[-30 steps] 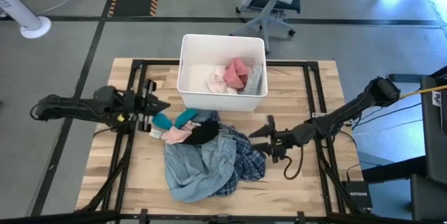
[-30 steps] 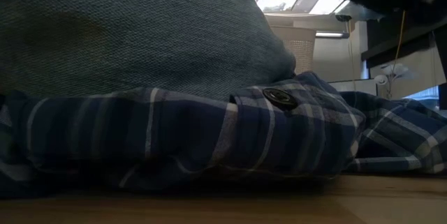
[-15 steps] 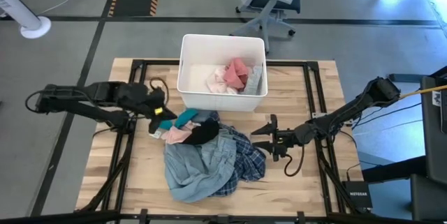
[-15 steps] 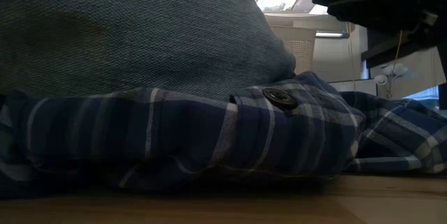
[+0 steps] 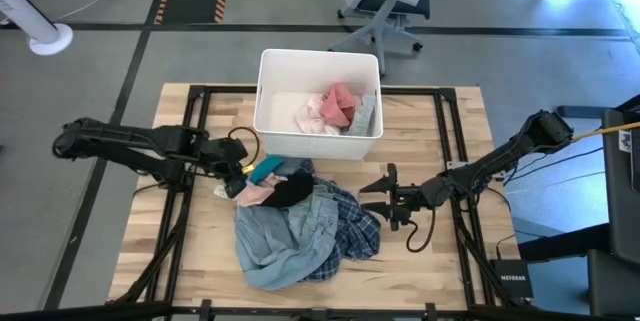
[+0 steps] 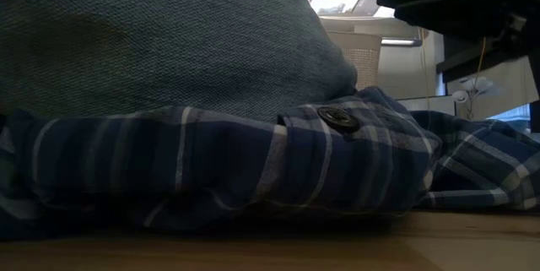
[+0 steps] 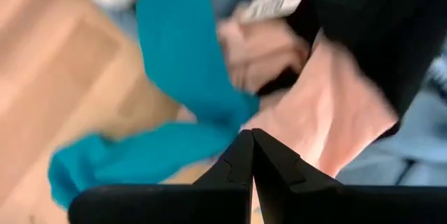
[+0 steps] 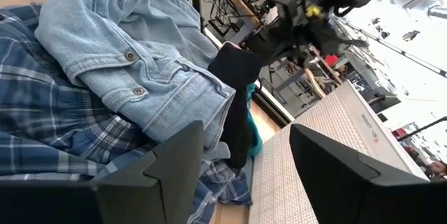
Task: Sort clothes
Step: Put the light pink sock into the white laundry bin, then put the blue sock into the white laundry bin
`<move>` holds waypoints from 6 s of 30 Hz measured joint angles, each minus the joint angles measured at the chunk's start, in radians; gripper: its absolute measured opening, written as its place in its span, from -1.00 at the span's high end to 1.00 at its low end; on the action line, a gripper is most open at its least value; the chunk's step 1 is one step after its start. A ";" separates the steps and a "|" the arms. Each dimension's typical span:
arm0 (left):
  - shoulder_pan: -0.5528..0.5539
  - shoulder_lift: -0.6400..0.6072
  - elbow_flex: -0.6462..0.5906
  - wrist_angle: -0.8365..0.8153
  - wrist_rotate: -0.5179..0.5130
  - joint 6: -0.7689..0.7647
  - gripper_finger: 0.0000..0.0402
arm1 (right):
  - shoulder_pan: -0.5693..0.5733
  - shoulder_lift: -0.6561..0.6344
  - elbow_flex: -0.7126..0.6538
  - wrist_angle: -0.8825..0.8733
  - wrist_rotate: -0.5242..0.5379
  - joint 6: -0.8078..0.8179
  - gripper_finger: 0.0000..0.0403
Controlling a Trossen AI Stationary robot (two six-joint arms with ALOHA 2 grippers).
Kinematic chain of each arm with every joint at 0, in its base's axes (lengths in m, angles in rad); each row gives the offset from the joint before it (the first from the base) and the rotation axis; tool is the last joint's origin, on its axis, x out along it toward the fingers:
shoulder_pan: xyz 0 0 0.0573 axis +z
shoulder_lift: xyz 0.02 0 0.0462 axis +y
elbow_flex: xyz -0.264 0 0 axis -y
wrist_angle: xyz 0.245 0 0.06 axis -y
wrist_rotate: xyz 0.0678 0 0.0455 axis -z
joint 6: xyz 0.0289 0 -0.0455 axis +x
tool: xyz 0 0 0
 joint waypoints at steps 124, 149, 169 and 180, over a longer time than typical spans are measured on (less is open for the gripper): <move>0.270 0.385 0.501 0.079 -0.304 0.533 0.19 | 0.000 0.000 0.001 -0.066 0.042 0.046 -0.15; -0.100 0.125 0.228 -0.184 -0.318 0.096 0.16 | 0.000 0.000 0.001 -0.076 0.044 0.073 -0.15; -0.143 0.125 -0.195 0.157 -0.260 -0.046 0.16 | 0.000 0.000 0.001 -0.072 0.069 0.072 -0.15; -0.142 0.139 -0.290 0.288 -0.217 -0.019 0.33 | 0.000 0.000 0.001 -0.072 0.069 0.072 -0.15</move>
